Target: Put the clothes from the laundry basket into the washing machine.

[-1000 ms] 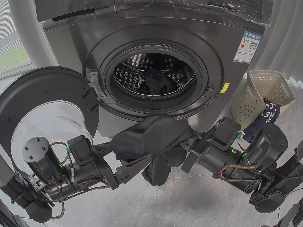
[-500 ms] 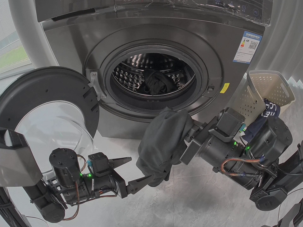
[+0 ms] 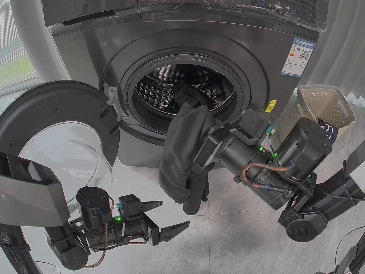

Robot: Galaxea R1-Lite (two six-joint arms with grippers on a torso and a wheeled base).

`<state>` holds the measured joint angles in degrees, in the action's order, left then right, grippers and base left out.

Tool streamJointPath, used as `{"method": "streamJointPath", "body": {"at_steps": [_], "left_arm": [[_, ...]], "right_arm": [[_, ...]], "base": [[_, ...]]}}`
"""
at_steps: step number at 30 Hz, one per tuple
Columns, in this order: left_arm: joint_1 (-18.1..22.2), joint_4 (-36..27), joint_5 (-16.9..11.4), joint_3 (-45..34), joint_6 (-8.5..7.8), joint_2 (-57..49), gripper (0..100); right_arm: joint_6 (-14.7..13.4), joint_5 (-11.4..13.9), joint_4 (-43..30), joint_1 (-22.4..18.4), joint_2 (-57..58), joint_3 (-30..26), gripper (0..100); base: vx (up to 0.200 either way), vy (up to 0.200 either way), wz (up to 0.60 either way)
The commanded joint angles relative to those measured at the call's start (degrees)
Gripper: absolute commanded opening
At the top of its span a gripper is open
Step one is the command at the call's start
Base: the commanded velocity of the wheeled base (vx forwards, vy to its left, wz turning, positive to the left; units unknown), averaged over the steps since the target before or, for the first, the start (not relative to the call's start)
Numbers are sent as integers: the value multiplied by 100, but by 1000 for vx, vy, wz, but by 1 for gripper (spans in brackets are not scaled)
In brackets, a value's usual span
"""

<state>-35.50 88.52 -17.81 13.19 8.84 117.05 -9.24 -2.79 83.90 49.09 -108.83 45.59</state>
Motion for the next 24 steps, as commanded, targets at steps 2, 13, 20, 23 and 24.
{"method": "streamJointPath", "body": {"at_steps": [2, 13, 20, 23, 24], "left_arm": [[52, 8, 50, 544, -14, 661, 100], [201, 17, 480, 1511, -22, 1382, 100], [439, 25, 647, 1722, -22, 1434, 100], [439, 25, 656, 1766, -22, 1425, 100], [456, 25, 665, 1845, -22, 1452, 100]], "right_arm": [[1, -55, -93, -49, -227, 319, 0], [1, -64, -93, -31, -183, 213, 0], [-8, -72, -49, -22, -183, 178, 0], [-8, -72, -40, -22, -183, 178, 0], [-8, -72, -40, -14, -183, 169, 0]], "base": [[0, 0, 0], [0, 0, 0], [0, 0, 0], [0, 0, 0], [0, 0, 0]]}}
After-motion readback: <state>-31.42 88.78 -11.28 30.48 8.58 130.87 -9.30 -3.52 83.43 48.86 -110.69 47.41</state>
